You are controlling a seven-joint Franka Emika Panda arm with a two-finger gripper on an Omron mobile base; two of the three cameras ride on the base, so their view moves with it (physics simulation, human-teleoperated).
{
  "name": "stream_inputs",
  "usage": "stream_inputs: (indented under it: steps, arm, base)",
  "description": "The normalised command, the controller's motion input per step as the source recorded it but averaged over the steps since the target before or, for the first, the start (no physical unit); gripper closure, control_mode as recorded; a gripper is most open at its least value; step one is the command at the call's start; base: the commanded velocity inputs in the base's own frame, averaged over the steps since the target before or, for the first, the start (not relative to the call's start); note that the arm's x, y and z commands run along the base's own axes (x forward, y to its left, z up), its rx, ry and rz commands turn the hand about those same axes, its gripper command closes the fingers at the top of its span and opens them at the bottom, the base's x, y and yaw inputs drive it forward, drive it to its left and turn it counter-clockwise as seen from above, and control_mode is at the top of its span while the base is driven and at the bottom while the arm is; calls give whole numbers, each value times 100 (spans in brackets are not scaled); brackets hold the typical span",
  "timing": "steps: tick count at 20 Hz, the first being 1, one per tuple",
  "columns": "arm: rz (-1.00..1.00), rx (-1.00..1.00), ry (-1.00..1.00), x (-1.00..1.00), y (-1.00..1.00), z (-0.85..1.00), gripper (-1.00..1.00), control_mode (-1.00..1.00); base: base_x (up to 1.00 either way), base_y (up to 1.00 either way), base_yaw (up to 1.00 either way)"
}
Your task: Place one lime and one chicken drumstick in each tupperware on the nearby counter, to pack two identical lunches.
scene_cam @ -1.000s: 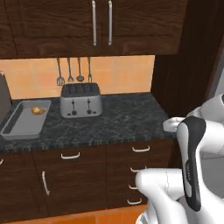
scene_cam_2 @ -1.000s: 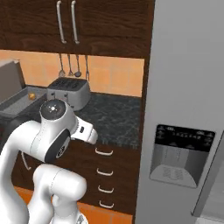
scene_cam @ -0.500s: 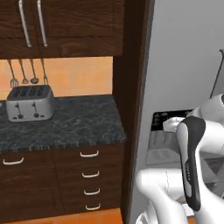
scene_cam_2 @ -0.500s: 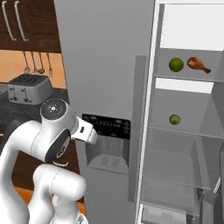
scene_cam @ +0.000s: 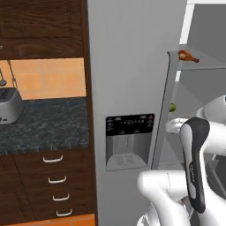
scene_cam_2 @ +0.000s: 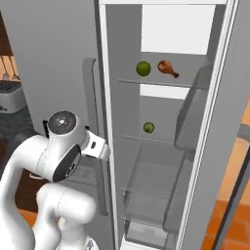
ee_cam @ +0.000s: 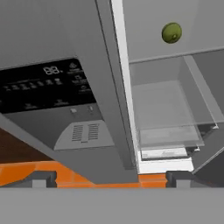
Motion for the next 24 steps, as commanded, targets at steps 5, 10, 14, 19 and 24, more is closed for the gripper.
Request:
stream_inputs:
  steps: [5,10,14,19,24]
  arm:
    - [0,0,0,0,0,0,-100,100]
    - [0,0,0,0,0,0,-100,100]
    - [0,0,0,0,0,0,-100,100]
    - [0,0,0,0,0,0,-100,100]
    - [0,0,0,0,0,0,-100,100]
  base:
    - [4,-37,0]
    - [0,-64,0]
    - [10,-26,2]
    - [40,-10,7]
    - [8,-38,11]
